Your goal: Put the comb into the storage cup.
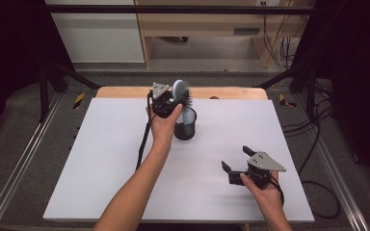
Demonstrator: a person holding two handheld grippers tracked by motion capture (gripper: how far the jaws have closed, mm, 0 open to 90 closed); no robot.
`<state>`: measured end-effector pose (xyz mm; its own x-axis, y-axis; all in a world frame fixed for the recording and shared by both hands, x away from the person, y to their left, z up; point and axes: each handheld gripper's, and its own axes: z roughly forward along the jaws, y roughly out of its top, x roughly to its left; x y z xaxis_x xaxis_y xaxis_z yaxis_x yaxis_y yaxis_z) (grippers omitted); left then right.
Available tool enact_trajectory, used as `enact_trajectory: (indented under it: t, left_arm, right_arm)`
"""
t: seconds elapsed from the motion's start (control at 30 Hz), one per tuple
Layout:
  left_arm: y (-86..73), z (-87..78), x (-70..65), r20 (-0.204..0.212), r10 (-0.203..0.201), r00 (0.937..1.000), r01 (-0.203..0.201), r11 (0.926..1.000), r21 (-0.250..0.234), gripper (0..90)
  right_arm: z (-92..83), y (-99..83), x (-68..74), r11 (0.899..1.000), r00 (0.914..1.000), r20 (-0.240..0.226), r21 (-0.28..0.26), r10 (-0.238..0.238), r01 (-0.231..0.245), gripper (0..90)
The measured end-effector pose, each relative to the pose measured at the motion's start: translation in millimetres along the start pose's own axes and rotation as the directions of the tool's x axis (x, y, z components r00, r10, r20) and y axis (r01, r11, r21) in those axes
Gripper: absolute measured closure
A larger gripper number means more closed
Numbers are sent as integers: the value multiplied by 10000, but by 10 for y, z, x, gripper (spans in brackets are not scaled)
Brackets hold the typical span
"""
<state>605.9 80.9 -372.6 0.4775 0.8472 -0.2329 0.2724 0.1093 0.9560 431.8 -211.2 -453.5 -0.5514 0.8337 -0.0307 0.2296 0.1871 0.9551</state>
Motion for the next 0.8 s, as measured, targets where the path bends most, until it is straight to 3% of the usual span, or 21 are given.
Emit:
enact_trajectory:
  t: [0.8]
  left_arm:
    - [3, -43, 155, 128, -545, 9984, 544, 9985, 83, 495]
  right_arm:
    - [12, -7, 4, 10000, 10000, -15, 69, 9, -9, 65]
